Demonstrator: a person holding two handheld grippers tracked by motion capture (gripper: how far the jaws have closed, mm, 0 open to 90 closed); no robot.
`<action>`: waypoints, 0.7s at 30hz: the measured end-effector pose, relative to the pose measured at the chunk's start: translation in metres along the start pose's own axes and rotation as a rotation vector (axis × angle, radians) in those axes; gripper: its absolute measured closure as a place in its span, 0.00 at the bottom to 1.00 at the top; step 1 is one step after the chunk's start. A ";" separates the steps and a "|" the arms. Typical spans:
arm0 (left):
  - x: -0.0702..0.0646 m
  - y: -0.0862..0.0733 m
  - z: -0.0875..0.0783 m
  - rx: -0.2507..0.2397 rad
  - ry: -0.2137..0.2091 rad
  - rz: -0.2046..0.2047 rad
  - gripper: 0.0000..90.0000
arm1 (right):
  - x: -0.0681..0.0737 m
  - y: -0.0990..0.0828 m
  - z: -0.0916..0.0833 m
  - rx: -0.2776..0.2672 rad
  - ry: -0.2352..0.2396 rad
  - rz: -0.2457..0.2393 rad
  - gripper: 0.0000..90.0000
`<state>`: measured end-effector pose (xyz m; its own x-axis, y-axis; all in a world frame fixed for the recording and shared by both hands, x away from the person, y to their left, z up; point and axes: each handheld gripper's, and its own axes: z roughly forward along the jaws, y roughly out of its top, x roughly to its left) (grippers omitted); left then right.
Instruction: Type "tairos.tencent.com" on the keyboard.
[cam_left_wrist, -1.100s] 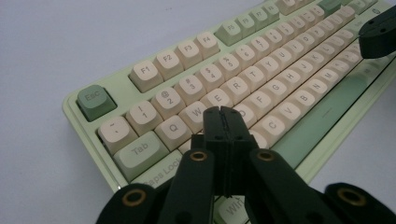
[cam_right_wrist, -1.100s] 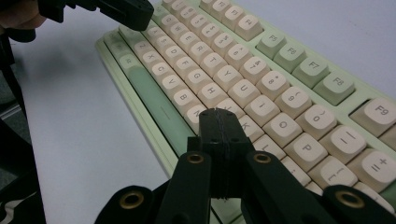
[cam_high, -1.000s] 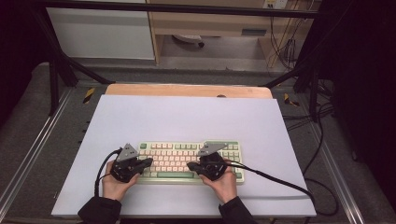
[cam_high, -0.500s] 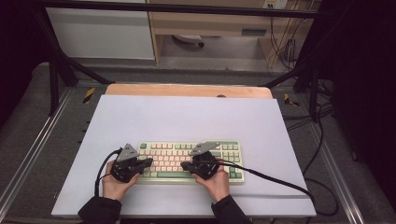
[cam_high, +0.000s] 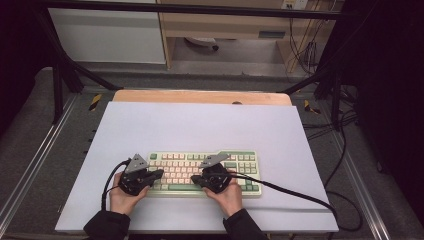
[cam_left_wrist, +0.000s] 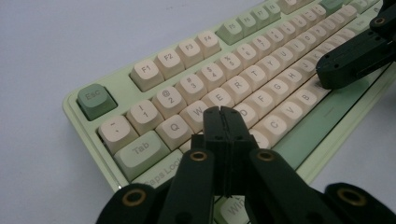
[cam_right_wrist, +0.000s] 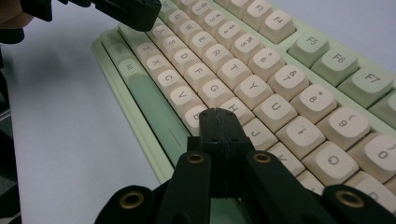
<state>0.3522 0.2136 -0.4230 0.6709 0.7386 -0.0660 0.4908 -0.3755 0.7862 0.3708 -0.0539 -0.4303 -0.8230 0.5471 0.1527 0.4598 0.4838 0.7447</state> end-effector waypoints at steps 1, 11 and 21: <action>0.000 0.000 0.000 0.000 0.000 0.000 1.00 | 0.000 0.000 0.000 0.001 0.001 0.001 1.00; 0.000 0.000 0.000 0.000 0.000 0.001 1.00 | 0.001 -0.001 0.000 0.011 0.002 -0.003 1.00; 0.000 0.000 -0.001 -0.004 0.000 0.000 1.00 | 0.001 0.001 -0.004 -0.003 0.002 -0.003 1.00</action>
<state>0.3518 0.2140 -0.4225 0.6710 0.7386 -0.0656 0.4885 -0.3738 0.7885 0.3690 -0.0555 -0.4268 -0.8254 0.5438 0.1518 0.4560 0.4836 0.7471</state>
